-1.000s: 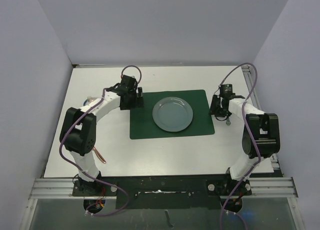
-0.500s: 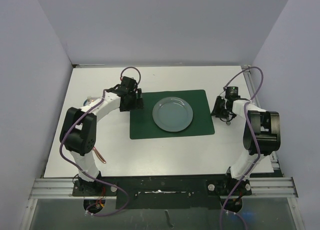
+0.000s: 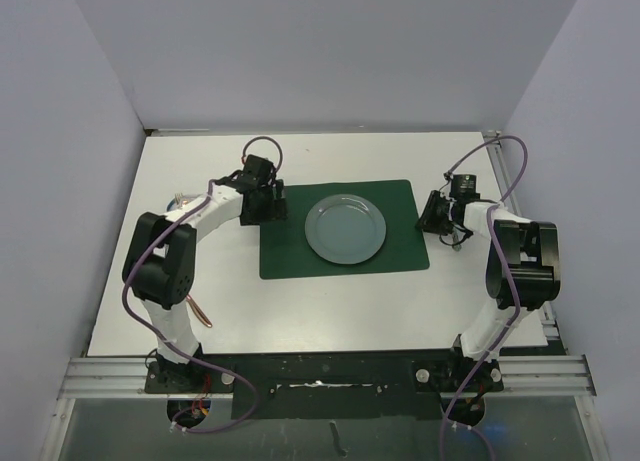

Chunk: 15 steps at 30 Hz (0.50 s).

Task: Set the dinner table for one person
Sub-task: Adjust the napkin at the center of the board.

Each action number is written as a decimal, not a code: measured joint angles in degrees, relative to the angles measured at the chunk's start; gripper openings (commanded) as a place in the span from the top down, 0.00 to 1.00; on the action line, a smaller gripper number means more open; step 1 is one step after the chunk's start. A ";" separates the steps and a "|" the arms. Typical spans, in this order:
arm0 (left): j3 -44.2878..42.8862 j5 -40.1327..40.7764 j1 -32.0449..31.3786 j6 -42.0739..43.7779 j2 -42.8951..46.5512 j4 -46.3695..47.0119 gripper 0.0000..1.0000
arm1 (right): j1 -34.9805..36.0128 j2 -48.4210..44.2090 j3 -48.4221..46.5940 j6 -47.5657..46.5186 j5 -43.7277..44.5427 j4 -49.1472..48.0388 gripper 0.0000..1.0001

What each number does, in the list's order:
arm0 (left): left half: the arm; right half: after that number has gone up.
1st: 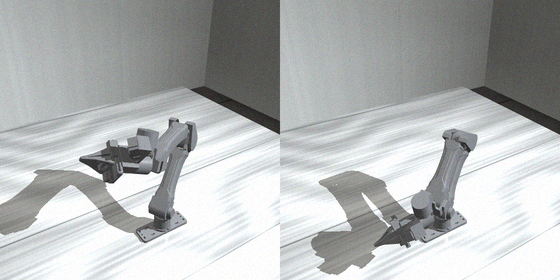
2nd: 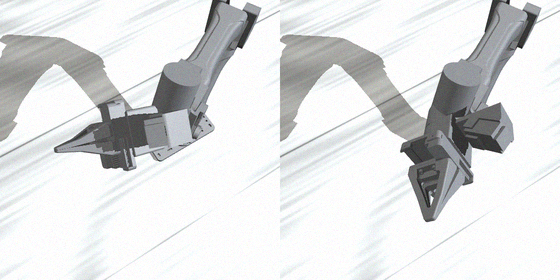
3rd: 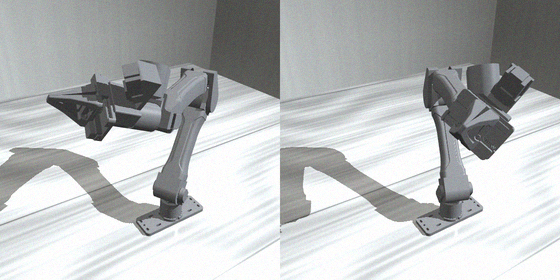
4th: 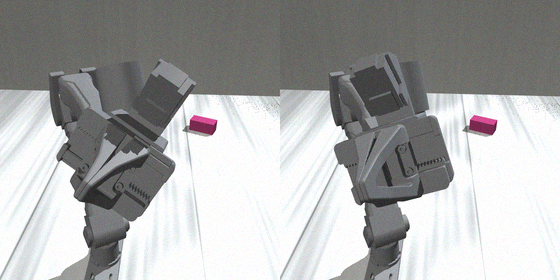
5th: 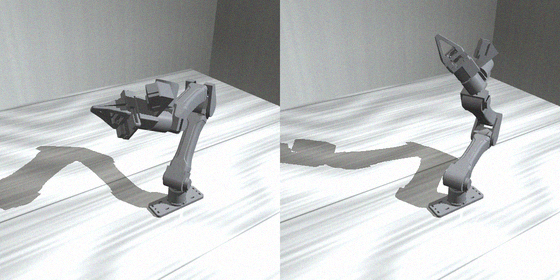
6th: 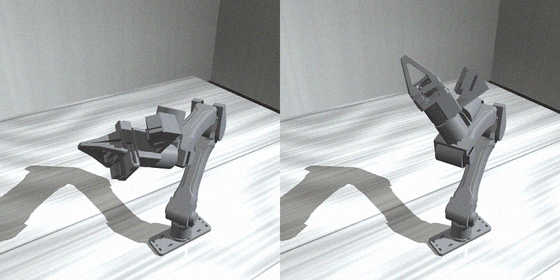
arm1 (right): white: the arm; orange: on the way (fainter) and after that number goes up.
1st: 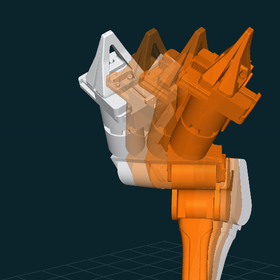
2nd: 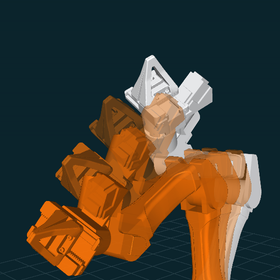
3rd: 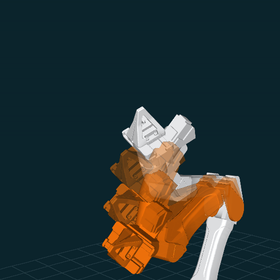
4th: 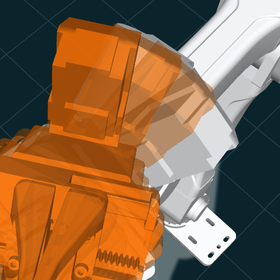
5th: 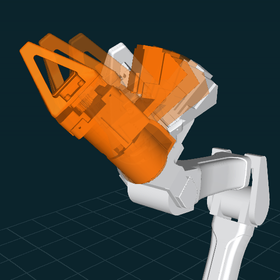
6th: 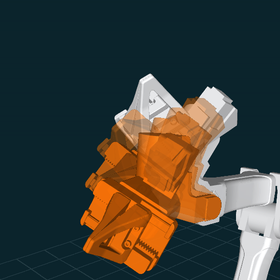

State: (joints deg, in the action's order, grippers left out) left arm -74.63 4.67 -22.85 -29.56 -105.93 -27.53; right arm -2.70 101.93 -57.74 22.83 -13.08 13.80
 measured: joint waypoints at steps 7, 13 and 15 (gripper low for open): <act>-0.02 -0.07 0.00 0.04 -1.44 0.00 0.27 | 0.00 0.55 0.22 0.13 -1.79 -1.27 0.74; -0.04 -0.20 0.00 0.07 -2.56 -0.02 0.27 | -0.72 0.87 0.66 0.15 -2.47 -2.08 1.00; -0.07 -0.20 0.00 0.07 -2.99 -0.04 0.27 | -0.72 0.90 0.66 0.26 -2.47 -2.10 1.00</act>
State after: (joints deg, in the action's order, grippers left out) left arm -74.70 4.47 -22.85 -29.50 -108.92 -27.57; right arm -3.42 102.83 -57.08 23.09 -15.55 11.70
